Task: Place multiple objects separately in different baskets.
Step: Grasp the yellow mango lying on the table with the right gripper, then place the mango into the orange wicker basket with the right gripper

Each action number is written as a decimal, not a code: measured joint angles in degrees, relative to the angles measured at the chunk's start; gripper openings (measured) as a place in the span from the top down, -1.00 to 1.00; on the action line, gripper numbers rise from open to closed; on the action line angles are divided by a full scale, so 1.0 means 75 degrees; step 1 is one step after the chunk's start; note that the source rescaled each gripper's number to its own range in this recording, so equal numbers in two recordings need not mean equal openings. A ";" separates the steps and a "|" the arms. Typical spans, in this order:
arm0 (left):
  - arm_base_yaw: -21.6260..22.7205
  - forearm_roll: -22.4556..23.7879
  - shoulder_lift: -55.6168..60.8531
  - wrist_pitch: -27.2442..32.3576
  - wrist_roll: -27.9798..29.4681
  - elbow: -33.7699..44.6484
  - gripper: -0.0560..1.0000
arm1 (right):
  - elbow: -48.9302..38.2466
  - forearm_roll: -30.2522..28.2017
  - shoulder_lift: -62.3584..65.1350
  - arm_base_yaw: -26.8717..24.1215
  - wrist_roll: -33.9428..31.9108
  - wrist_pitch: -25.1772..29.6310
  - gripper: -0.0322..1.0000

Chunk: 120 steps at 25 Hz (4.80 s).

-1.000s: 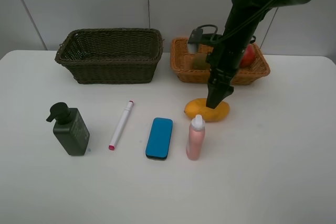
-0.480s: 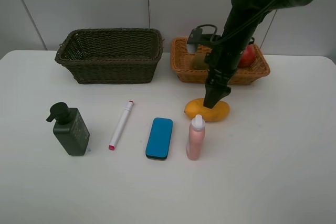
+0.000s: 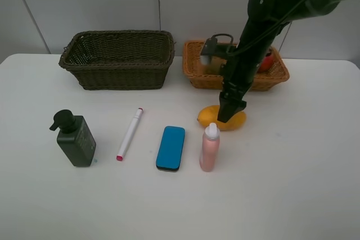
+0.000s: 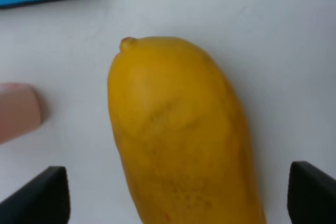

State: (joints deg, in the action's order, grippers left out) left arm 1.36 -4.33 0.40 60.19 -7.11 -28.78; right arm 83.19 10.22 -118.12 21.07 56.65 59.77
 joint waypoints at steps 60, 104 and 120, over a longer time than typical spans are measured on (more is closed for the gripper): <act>0.0000 0.0000 0.0000 0.0000 0.0000 0.0000 -1.00 | -0.1249 0.0106 -0.0032 0.0000 -0.0374 -0.1722 0.44; 0.0000 0.0000 0.0000 0.0000 0.0000 0.0000 -1.00 | 0.0548 -0.0159 0.0604 -0.0508 -0.2096 -0.4414 0.44; 0.0000 0.0000 0.0000 0.0000 0.0000 0.0000 -1.00 | 0.0548 0.0784 -0.0310 -0.0989 -0.2240 -0.5778 0.44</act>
State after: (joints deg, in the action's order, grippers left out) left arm 1.36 -4.33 0.40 60.19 -7.11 -28.78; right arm 87.30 16.09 -120.44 13.66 39.84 16.44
